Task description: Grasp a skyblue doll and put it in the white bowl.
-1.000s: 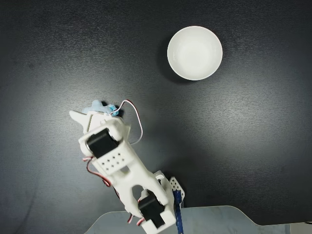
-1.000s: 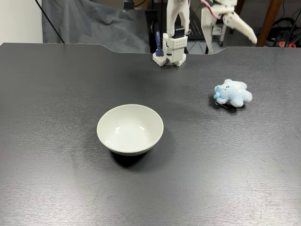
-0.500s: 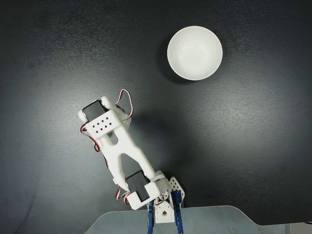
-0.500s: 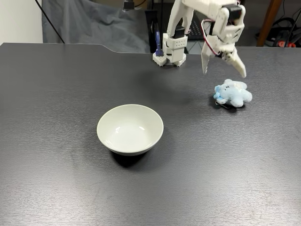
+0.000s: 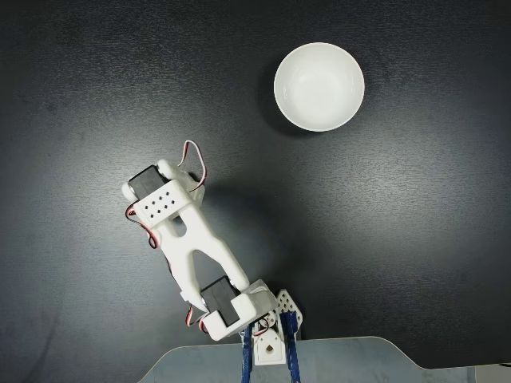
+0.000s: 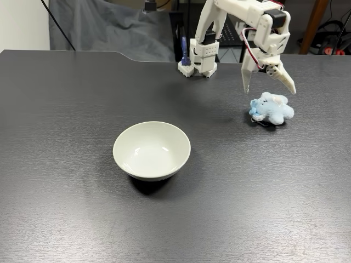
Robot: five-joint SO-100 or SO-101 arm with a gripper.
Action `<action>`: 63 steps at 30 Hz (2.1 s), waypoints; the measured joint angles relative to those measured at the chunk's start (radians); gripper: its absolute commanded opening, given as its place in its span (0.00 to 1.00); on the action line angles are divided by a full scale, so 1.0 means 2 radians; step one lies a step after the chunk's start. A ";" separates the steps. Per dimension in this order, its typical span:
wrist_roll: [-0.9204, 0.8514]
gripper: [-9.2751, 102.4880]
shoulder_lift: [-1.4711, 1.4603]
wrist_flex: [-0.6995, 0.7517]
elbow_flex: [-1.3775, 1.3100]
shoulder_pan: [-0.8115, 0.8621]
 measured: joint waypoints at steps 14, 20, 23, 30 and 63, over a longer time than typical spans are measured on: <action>0.000 0.62 -0.051 -0.004 0.000 -0.005; 0.000 0.62 -0.069 -0.004 0.000 -0.005; 0.000 0.62 -0.070 -0.005 0.000 -0.005; 0.000 0.62 -0.071 -0.045 0.000 -0.005; 0.044 0.08 -0.104 -0.100 -0.001 -0.002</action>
